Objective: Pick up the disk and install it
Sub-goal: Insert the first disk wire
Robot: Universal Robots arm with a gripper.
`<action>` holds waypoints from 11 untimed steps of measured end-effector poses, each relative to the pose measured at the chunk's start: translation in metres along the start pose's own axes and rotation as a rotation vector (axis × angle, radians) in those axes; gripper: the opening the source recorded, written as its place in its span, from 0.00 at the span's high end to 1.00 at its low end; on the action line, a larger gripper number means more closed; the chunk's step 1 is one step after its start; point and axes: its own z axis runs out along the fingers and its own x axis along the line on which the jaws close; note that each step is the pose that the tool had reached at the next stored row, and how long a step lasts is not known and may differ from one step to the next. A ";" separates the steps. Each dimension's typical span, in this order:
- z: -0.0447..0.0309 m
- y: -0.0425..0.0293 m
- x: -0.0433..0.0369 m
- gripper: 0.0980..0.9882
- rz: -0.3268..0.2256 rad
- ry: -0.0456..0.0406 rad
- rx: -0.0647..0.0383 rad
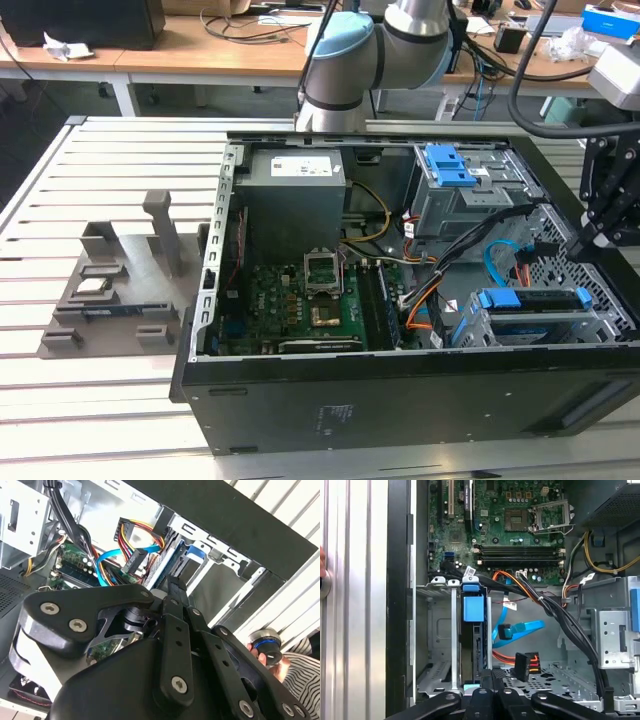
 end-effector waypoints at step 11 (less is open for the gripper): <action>0.0043 0.0050 -0.0208 0.99 0.000 0.0006 0.000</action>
